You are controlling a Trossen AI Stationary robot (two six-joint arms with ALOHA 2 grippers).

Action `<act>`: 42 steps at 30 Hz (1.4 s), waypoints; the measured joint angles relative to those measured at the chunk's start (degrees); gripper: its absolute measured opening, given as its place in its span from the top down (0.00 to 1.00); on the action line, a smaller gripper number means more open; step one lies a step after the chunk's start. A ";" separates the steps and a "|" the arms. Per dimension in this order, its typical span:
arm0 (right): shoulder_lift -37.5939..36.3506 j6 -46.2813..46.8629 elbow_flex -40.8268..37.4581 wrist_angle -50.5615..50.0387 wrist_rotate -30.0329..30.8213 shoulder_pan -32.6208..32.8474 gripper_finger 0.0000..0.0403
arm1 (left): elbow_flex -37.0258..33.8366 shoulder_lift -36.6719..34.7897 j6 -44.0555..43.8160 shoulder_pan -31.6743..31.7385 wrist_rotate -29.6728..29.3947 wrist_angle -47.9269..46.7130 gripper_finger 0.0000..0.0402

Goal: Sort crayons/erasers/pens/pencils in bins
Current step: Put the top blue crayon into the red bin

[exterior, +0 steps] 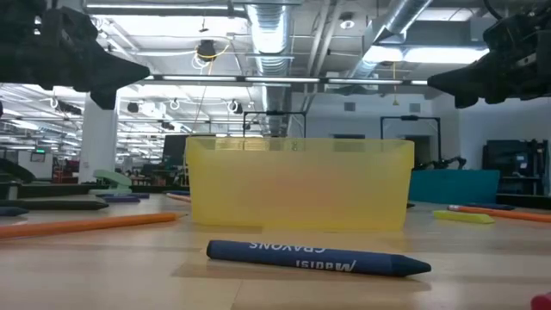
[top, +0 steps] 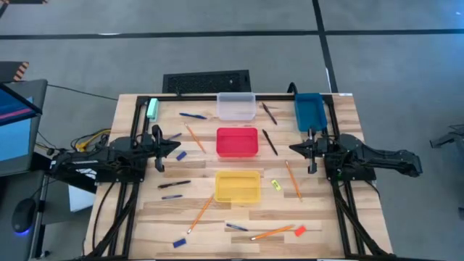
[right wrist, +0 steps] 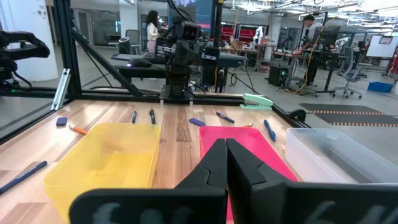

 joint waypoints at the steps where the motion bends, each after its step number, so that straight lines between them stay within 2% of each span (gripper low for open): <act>1: -0.01 0.00 0.01 0.00 0.00 0.00 0.96 | -0.01 0.00 0.18 0.00 0.03 -0.01 1.00; 5: -0.01 0.00 0.00 0.00 0.00 0.00 0.96 | 0.03 0.01 -3.24 0.02 0.39 -0.14 1.00; 10: 0.01 0.00 0.00 0.00 0.00 0.00 0.96 | 4.99 2.73 4.75 0.00 0.03 -5.66 1.00; 15: -0.02 0.01 0.00 0.00 0.00 0.00 0.96 | 8.96 10.58 4.19 0.00 -4.31 -6.34 0.94; 18: -0.02 0.01 0.00 0.00 0.00 0.00 0.96 | 9.84 15.26 3.85 0.00 -4.75 -6.15 0.92; 28: -0.01 0.02 0.01 0.00 0.00 0.00 0.96 | 14.16 28.37 3.71 0.01 -13.09 -6.54 0.99; 39: -0.01 0.02 0.00 0.00 0.00 0.00 0.96 | 23.90 39.71 4.97 4.73 -12.57 -17.45 1.00; 42: -0.02 0.02 0.00 0.02 0.00 0.00 0.96 | 26.27 42.38 5.01 6.86 -8.08 -19.95 1.00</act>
